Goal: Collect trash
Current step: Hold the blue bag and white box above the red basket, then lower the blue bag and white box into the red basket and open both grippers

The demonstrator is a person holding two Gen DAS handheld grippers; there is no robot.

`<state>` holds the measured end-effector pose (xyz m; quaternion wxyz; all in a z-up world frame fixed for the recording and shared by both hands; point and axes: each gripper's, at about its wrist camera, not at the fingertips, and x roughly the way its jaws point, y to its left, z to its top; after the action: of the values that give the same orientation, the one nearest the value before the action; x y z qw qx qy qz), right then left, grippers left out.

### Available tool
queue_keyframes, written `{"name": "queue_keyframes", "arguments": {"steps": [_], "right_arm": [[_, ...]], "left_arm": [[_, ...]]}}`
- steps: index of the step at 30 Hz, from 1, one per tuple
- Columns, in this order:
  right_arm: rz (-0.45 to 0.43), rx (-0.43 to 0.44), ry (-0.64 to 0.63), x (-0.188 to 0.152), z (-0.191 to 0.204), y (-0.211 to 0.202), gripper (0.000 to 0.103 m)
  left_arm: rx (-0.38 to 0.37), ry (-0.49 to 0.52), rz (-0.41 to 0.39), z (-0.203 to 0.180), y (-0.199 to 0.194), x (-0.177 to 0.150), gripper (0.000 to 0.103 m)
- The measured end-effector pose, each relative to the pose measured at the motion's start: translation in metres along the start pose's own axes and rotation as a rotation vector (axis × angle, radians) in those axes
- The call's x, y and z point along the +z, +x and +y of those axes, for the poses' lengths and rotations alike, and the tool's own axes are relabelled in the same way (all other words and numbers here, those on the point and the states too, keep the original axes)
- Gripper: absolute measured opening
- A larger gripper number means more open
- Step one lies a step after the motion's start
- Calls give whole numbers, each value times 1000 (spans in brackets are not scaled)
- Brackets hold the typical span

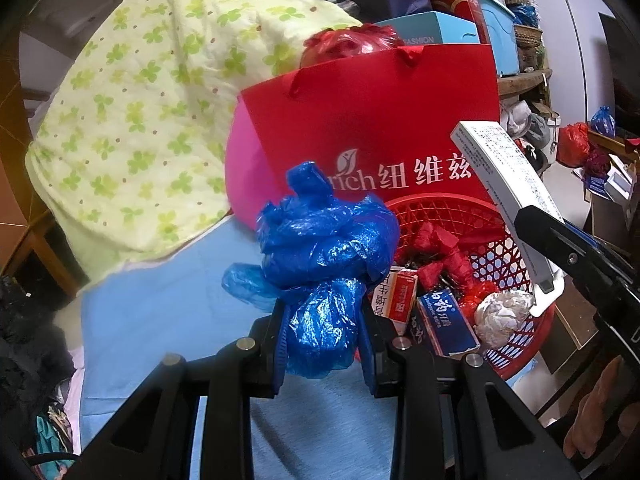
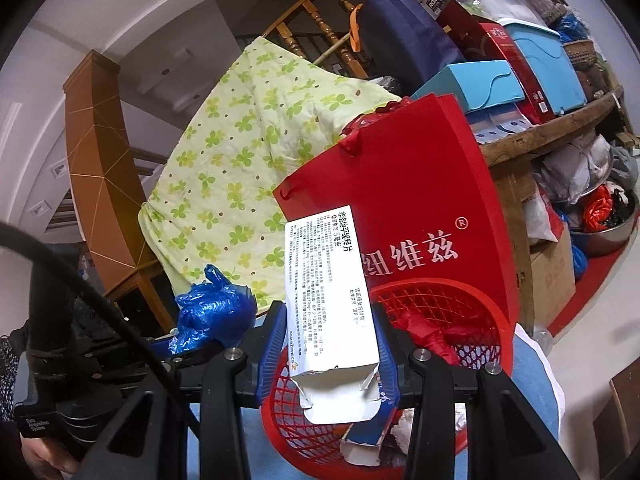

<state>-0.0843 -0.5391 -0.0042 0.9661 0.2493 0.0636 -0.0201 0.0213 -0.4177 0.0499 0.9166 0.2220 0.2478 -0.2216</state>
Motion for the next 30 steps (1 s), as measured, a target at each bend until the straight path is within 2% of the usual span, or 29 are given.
{"name": "queue_keyframes", "arguments": {"steps": [10,26,30], "right_arm": [[11,-27,51,0,-18,-2,45],[20,-53,290,0,-58,1,46],[21,-56,322,-1,-61,5,47]], "left_arm": [[-37,-7,13,-8,11,4,32],[-250,-23,11,-28,52,18,34],[-282,-17,12,-32,63,22,35]]}}
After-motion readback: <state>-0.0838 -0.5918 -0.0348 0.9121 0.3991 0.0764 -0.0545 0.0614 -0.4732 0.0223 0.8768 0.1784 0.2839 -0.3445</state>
